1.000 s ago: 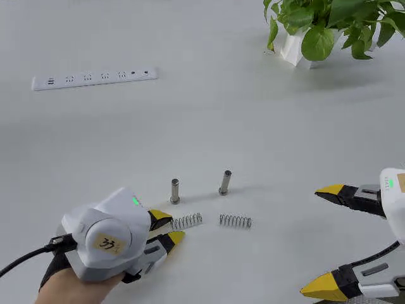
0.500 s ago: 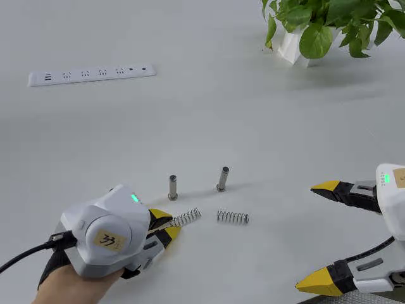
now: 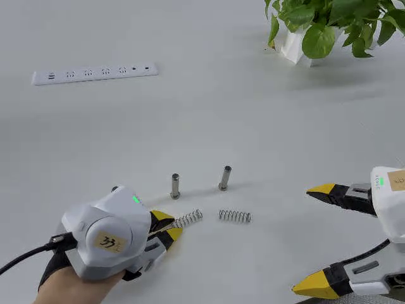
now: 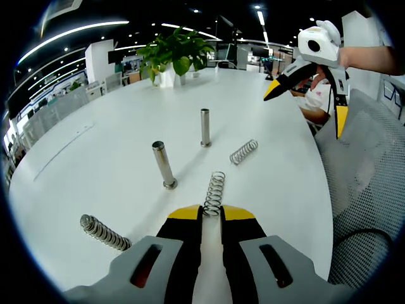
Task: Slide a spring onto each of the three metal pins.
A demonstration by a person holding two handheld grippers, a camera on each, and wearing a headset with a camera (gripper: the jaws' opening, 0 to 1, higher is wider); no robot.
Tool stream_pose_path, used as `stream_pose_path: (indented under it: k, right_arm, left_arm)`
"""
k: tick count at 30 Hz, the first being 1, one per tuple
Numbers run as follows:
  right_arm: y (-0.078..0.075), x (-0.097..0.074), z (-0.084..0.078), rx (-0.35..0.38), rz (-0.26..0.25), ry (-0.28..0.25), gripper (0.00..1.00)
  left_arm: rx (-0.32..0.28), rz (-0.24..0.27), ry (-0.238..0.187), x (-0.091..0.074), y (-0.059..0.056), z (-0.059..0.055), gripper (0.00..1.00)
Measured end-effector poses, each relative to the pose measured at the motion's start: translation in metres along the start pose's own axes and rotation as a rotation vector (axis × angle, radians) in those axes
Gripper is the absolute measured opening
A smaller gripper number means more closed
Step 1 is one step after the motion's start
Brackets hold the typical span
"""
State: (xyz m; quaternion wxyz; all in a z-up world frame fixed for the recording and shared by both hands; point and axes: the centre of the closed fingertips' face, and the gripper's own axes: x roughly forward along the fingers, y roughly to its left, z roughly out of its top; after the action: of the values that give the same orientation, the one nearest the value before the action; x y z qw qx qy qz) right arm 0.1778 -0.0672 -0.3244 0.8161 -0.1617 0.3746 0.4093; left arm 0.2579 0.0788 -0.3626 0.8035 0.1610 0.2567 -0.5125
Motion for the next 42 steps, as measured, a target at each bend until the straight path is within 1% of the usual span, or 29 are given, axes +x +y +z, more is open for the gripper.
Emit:
stream_pose_path:
  k: [4,13,22,25,32,34,36,38,40,42]
  right_arm:
    - [0.0,0.001,0.002,-0.003,0.004,-0.005,0.97]
    - [0.001,0.002,0.004,-0.009,0.009,-0.005,0.96]
    - [0.004,0.005,0.006,-0.013,0.018,-0.006,0.96]
    - [0.005,0.006,0.007,-0.016,0.023,-0.009,0.96]
    - [0.004,0.007,0.009,-0.02,0.024,-0.008,0.95]
    - [0.005,0.006,0.01,-0.022,0.026,-0.009,0.94]
    - [0.005,0.007,0.012,-0.021,0.031,-0.019,0.94]
    - [0.006,0.006,0.017,-0.019,0.035,-0.03,0.93]
    - [0.007,0.007,0.022,-0.008,0.043,-0.051,0.93]
    - [0.008,0.008,0.027,-0.013,0.05,-0.063,0.92]
  left_arm:
    - [-0.008,-0.002,-0.019,-0.003,-0.001,0.003,0.07]
    - [-0.019,-0.001,-0.037,-0.007,-0.002,0.008,0.07]
    - [-0.016,-0.005,-0.052,-0.013,-0.004,0.014,0.06]
    - [-0.016,-0.001,-0.047,-0.014,-0.002,0.013,0.06]
    - [-0.022,0.004,-0.054,-0.015,-0.001,0.014,0.06]
    - [-0.022,-0.002,-0.057,-0.015,-0.003,0.015,0.06]
    - [-0.023,-0.011,-0.065,-0.016,-0.005,0.016,0.06]
    - [-0.023,-0.019,-0.072,-0.018,-0.008,0.018,0.06]
    - [-0.021,-0.029,-0.082,-0.02,-0.011,0.021,0.06]
    - [-0.019,-0.043,-0.093,-0.024,-0.015,0.024,0.06]
